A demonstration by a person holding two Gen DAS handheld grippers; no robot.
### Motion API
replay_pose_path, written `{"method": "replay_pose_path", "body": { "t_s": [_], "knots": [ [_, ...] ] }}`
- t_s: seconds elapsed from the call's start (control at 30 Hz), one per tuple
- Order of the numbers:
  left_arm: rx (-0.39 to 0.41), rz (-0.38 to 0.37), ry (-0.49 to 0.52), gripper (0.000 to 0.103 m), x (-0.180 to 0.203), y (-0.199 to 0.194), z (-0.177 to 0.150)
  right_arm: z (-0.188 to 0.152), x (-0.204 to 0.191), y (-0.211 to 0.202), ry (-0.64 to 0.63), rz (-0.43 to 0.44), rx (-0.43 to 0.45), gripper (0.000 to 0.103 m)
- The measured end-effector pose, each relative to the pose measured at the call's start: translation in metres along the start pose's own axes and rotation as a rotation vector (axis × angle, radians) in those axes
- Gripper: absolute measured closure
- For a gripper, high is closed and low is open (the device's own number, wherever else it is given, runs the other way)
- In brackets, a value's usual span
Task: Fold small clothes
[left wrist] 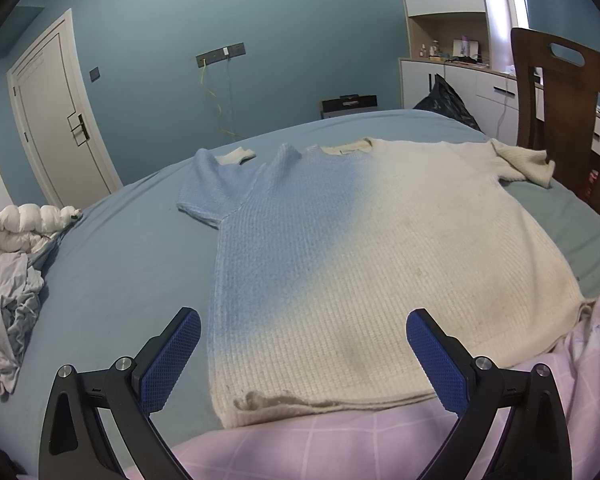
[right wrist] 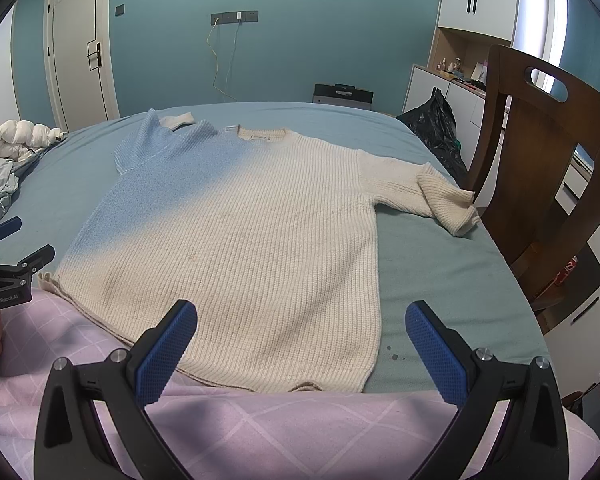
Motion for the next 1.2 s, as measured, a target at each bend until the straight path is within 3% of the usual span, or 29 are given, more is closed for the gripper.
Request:
{"method": "replay_pose_path", "body": {
  "t_s": [1.2],
  "knots": [
    [-0.013, 0.037, -0.003, 0.0, -0.0012, 0.0026, -0.0024, -0.001, 0.001, 0.0013, 0.007, 0.007, -0.007, 0.001]
  ]
}}
Point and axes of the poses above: each gripper's, at about its wrist camera, not at the fingertips, and y roughly the way its jaws point, x to its right, z to its top, the point moved 1 cm from there along y, roughly the way its jaws point, and after that the axes turned 10 degrees about -z, right-handed, at the moved point
